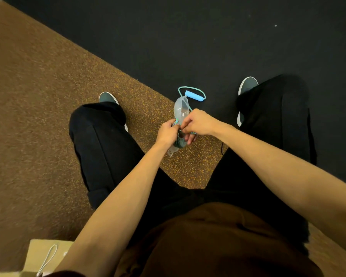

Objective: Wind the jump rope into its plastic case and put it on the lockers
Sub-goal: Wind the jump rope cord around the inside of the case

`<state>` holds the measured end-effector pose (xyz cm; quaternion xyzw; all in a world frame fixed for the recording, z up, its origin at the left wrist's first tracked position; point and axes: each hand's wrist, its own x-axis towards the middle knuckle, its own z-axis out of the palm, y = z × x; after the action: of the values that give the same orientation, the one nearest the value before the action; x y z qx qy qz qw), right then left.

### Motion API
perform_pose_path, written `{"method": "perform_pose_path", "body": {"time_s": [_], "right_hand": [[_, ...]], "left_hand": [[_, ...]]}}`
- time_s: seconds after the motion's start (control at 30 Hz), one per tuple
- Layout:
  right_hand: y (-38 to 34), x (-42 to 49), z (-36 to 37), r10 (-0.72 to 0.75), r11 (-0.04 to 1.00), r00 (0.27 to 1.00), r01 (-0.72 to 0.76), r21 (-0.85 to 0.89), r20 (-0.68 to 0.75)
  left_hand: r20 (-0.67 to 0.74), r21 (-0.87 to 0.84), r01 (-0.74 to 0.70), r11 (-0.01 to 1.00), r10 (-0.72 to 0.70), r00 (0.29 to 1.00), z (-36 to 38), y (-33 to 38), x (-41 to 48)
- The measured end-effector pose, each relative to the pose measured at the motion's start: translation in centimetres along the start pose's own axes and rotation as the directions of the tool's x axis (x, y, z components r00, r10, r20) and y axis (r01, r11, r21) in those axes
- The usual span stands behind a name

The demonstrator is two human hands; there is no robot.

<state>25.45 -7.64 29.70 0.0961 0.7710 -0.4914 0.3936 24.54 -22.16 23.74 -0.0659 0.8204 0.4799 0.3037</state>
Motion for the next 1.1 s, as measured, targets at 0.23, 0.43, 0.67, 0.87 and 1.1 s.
{"method": "perform_pose_path", "body": {"time_s": [0.23, 0.43, 0.67, 0.87, 1.1], "right_hand": [[-0.3, -0.3, 0.0, 0.007, 0.998, 0.997, -0.002, -0.067, 0.081], [-0.5, -0.7, 0.6, -0.006, 0.998, 0.989, -0.003, 0.065, 0.147], [-0.6, -0.7, 1.2, -0.075, 0.990, 0.996, 0.080, 0.119, -0.046], [-0.6, -0.9, 1.6, -0.099, 0.988, 0.992, 0.107, 0.112, -0.071], [-1.5, -1.2, 1.6, -0.124, 0.964, 0.985, 0.148, 0.219, -0.120]], "left_hand": [[0.000, -0.066, 0.072, 0.995, -0.072, 0.997, -0.1, -0.2, 0.3], [-0.087, -0.274, 0.129, 0.953, -0.158, 0.984, -0.4, 0.2, 0.2], [-0.086, -0.392, 0.136, 0.910, -0.184, 0.979, -0.2, -0.3, 0.5], [-0.079, -0.573, 0.146, 0.806, -0.232, 0.970, -0.5, 0.9, 0.1], [-0.034, -0.764, 0.189, 0.616, -0.332, 0.943, -1.5, 1.5, 0.7]]}}
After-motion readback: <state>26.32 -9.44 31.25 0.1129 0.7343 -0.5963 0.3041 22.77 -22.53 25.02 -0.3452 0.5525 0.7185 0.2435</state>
